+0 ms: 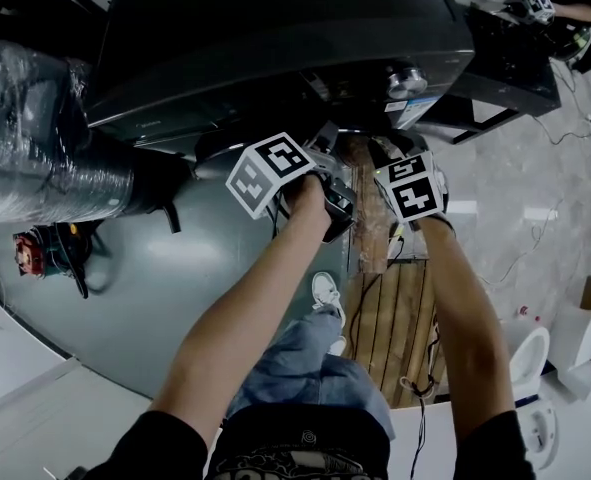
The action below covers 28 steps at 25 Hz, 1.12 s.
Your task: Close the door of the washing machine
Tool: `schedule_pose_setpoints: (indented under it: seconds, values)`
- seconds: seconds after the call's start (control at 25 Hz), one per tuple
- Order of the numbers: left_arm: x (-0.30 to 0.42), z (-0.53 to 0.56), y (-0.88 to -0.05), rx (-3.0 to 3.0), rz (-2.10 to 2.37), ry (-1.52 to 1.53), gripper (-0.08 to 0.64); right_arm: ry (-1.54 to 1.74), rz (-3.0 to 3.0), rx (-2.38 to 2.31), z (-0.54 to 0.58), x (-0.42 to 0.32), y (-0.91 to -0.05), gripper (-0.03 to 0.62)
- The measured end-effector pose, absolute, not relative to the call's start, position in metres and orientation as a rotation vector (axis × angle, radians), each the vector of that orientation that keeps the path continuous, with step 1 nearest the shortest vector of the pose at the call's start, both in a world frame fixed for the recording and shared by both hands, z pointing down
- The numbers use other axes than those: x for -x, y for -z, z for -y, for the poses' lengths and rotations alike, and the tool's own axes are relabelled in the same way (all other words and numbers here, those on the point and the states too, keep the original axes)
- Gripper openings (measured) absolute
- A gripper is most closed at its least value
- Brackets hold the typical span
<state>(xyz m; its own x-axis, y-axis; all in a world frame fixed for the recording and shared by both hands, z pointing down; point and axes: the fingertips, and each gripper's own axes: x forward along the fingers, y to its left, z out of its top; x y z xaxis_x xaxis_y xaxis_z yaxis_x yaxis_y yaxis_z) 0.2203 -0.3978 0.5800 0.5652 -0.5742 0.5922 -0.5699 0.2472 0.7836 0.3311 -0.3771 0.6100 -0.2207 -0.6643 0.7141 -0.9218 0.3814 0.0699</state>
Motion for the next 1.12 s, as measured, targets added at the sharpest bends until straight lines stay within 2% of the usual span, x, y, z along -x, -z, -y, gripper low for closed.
schedule_pose_setpoints:
  seconds: [0.52,0.88,1.12]
  values:
    - [-0.213,0.368,-0.555,-1.459,0.954,-0.059,0.301,-0.572,1.982,-1.411,0.364,-0.312,-0.567,0.123]
    - [-0.185,0.337,-0.497,-1.624,0.964,-0.081,0.279,-0.571,2.059,-1.462,0.335,-0.287,-0.505,0.121]
    - [-0.16,0.308,-0.455,-1.752,0.996,-0.121,0.235,-0.562,2.133,-1.514,0.304,-0.267,-0.455,0.112]
